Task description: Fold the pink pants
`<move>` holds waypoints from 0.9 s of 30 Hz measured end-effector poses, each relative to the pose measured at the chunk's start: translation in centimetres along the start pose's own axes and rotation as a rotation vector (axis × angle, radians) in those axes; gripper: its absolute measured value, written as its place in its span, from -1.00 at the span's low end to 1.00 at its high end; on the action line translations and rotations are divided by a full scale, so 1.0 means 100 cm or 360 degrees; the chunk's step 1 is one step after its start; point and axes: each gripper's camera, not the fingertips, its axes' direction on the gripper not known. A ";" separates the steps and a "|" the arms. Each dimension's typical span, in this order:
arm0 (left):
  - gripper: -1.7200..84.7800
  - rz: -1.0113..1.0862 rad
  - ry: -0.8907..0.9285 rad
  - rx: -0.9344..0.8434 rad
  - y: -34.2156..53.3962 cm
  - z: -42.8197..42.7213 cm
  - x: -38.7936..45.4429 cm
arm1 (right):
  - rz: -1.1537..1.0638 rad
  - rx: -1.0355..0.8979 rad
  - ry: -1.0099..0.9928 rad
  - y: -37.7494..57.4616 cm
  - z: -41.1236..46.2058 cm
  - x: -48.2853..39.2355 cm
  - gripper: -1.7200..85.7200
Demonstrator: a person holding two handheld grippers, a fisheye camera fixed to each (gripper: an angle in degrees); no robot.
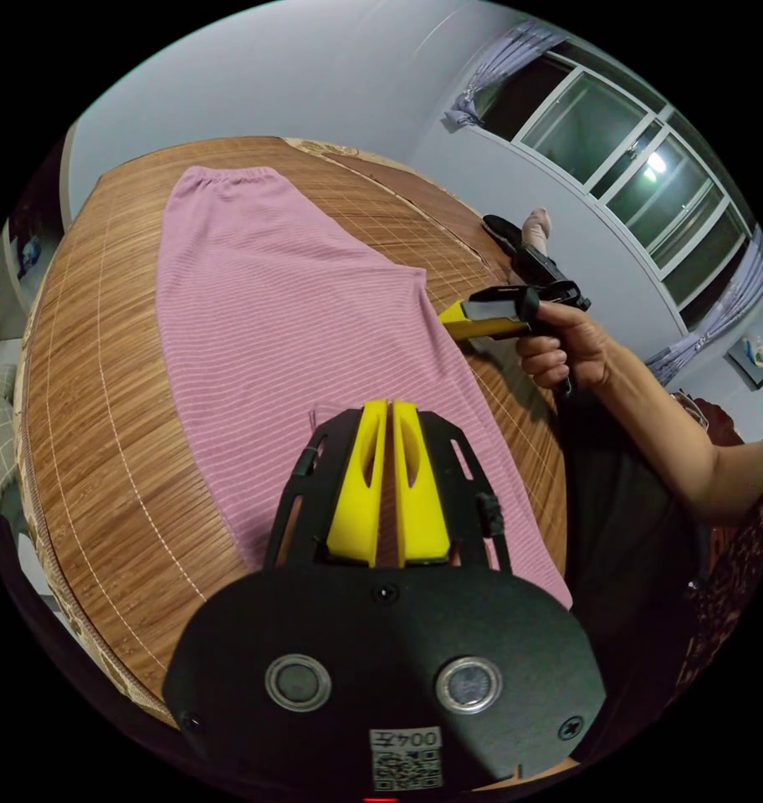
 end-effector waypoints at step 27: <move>-0.94 -0.0003 0.0004 0.0000 -0.012 0.014 -0.010 | -0.0215 -0.0086 0.0480 -0.016 0.006 -0.030 -0.93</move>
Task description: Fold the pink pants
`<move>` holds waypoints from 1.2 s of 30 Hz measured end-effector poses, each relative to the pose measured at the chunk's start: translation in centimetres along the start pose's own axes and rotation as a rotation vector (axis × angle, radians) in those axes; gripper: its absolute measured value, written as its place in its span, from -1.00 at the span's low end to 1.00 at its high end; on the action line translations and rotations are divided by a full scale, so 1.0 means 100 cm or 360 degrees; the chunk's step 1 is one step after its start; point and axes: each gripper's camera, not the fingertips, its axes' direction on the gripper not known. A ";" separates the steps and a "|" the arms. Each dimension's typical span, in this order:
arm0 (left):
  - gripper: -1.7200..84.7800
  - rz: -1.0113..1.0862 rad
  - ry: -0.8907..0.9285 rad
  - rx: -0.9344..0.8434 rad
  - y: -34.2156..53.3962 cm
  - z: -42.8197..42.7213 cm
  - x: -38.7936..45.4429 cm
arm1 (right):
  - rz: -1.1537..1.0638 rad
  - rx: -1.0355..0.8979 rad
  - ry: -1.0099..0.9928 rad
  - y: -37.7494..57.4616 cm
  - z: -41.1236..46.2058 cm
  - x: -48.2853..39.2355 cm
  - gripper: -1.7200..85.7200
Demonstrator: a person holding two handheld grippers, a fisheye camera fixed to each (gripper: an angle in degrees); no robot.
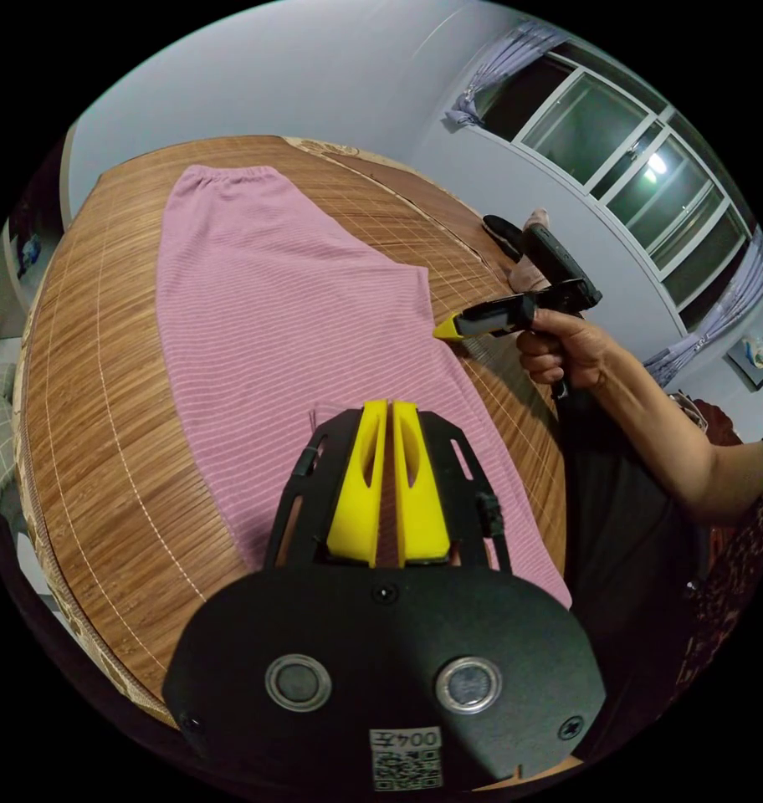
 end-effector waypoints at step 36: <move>-0.94 -0.0008 0.0018 0.0001 -0.003 0.002 -0.019 | 0.0096 0.0331 -0.0646 0.013 -0.033 0.018 -0.86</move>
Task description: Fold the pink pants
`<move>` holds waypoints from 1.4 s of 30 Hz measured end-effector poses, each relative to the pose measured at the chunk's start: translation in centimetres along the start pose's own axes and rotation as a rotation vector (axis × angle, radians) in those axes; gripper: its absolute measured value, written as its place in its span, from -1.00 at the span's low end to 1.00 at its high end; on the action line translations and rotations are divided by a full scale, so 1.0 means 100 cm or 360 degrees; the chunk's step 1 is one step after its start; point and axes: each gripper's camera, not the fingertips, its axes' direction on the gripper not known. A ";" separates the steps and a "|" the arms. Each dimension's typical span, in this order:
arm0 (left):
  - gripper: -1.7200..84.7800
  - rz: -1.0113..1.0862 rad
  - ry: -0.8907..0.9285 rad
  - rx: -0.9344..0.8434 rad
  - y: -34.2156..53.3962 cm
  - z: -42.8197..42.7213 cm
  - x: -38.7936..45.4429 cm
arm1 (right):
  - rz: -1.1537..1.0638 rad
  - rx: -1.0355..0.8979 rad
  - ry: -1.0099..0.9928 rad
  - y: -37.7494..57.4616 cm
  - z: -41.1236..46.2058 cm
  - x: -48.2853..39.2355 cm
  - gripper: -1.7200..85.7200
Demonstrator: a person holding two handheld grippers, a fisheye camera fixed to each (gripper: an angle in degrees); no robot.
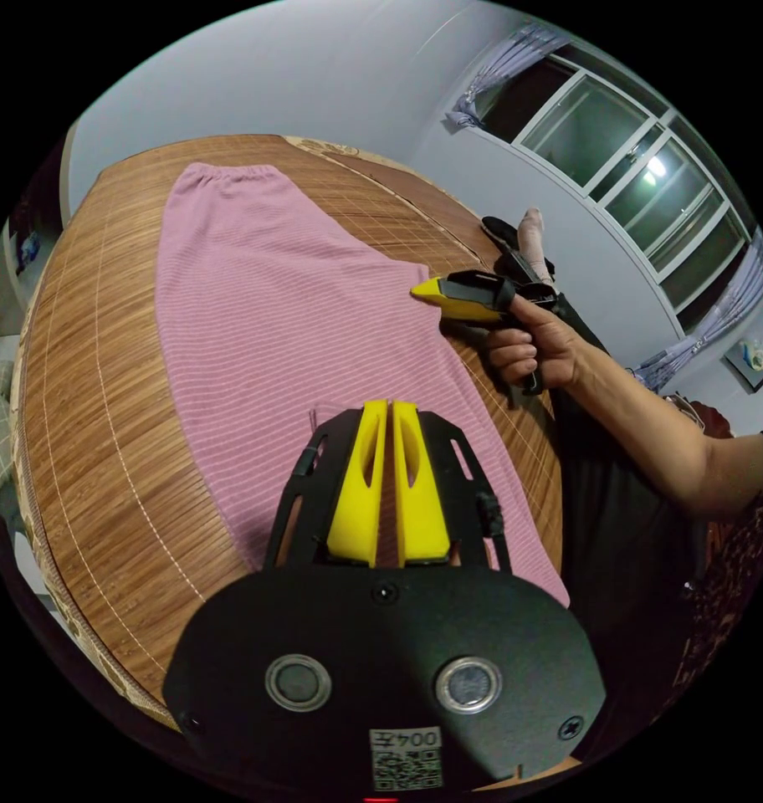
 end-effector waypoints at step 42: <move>-0.95 -0.0009 0.0021 0.0002 0.005 -0.004 -0.010 | -0.1251 -0.0482 0.1373 0.083 0.129 -0.264 -0.82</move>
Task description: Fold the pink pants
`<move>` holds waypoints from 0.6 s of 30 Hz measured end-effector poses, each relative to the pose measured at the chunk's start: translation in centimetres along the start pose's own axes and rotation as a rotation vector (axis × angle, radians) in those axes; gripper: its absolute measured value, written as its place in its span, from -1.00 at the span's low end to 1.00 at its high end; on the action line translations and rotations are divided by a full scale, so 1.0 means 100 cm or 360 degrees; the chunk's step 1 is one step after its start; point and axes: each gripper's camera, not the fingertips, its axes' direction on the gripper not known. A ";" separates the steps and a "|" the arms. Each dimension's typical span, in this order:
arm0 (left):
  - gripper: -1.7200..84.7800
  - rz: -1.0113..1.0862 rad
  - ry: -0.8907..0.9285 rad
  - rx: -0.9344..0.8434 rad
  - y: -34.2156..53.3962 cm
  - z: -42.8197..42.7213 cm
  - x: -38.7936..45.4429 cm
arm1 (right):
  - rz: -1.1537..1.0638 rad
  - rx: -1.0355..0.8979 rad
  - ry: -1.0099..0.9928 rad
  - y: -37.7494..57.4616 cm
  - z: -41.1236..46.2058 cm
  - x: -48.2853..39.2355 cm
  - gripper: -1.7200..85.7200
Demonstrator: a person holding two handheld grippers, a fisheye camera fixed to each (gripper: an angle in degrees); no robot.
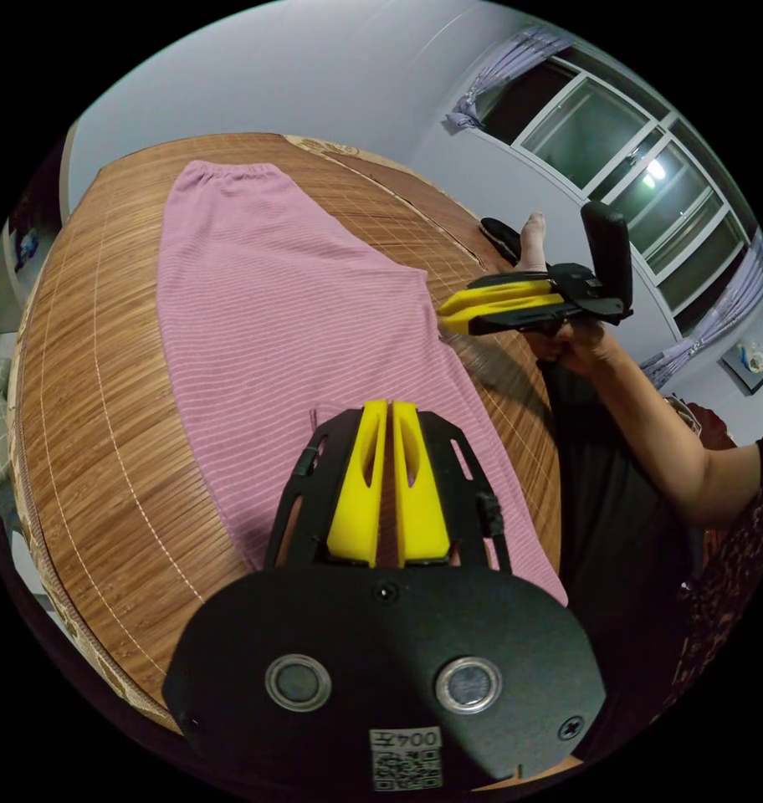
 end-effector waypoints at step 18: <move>-0.94 -0.0008 0.0016 -0.0004 0.004 -0.004 0.000 | -0.0131 -0.0251 0.0129 -0.026 0.008 -0.037 -0.80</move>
